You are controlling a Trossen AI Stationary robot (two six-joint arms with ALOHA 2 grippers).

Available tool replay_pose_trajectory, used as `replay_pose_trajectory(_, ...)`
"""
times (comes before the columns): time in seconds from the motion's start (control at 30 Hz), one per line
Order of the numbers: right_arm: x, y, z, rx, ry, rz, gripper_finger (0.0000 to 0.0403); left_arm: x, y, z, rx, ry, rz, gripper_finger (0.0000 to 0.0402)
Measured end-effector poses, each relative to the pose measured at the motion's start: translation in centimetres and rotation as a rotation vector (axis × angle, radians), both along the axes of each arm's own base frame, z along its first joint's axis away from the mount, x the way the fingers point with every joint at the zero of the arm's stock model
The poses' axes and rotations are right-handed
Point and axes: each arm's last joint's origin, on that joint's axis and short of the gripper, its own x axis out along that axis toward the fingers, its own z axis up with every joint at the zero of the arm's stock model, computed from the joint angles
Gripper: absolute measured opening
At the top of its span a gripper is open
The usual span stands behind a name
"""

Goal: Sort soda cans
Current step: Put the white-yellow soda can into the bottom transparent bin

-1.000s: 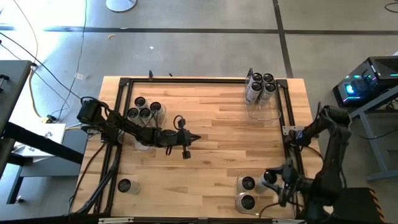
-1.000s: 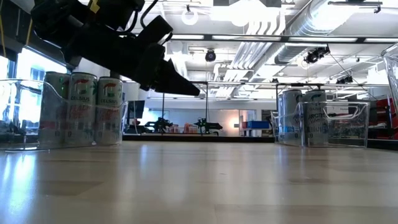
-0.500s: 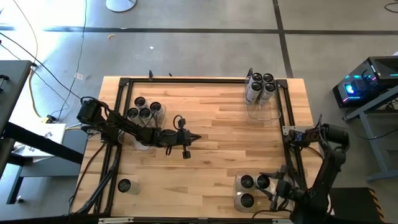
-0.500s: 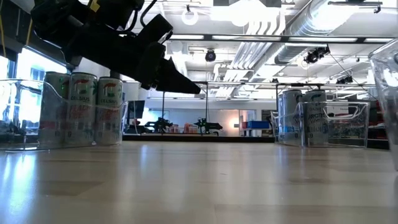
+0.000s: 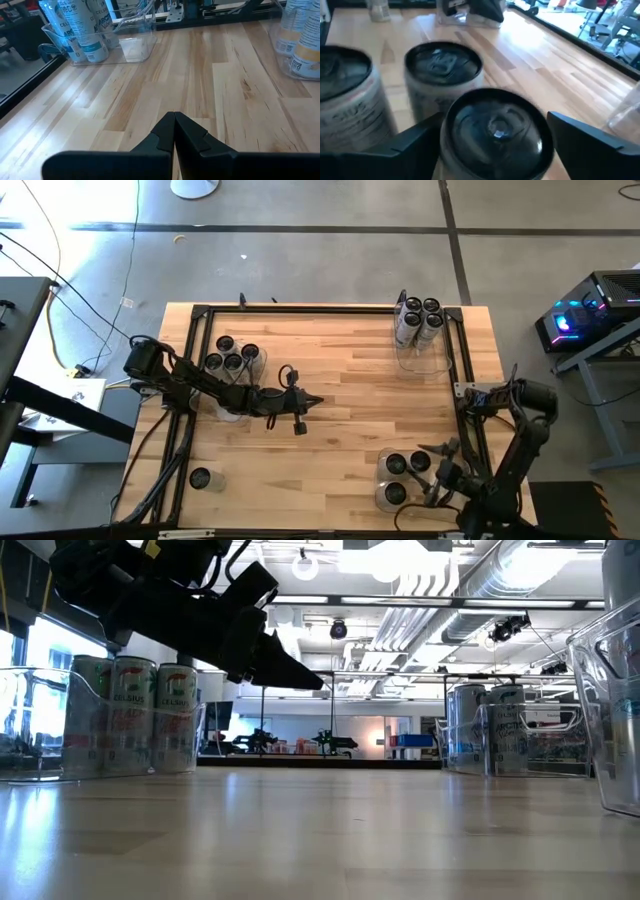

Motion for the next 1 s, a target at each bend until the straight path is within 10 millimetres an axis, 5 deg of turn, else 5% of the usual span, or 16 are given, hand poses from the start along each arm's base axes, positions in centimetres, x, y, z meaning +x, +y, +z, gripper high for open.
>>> replay_pose_trajectory(0.33, -0.6, -1.4, 3.0, 0.036, -0.028, 0.015, 0.0353, 0.0, 0.0, 0.2, 0.005, -0.004, -0.004, 0.0)
replay_pose_trajectory(0.6, -1.2, -3.3, 6.8, 0.073, -0.065, 0.08, 0.0355, -0.9, 0.0, 3.5, 0.025, -0.089, -0.047, 0.0)
replay_pose_trajectory(0.8, -1.4, -4.9, 9.9, -0.03, -0.285, 0.178, 0.0355, -2.4, -1.1, 7.9, 0.168, -0.032, -0.163, 0.0)
replay_pose_trajectory(1.0, -1.1, -6.3, 11.7, -0.078, -0.389, 0.171, 0.0355, -2.7, -2.7, 16.0, 0.259, 0.123, -0.254, 0.0001)
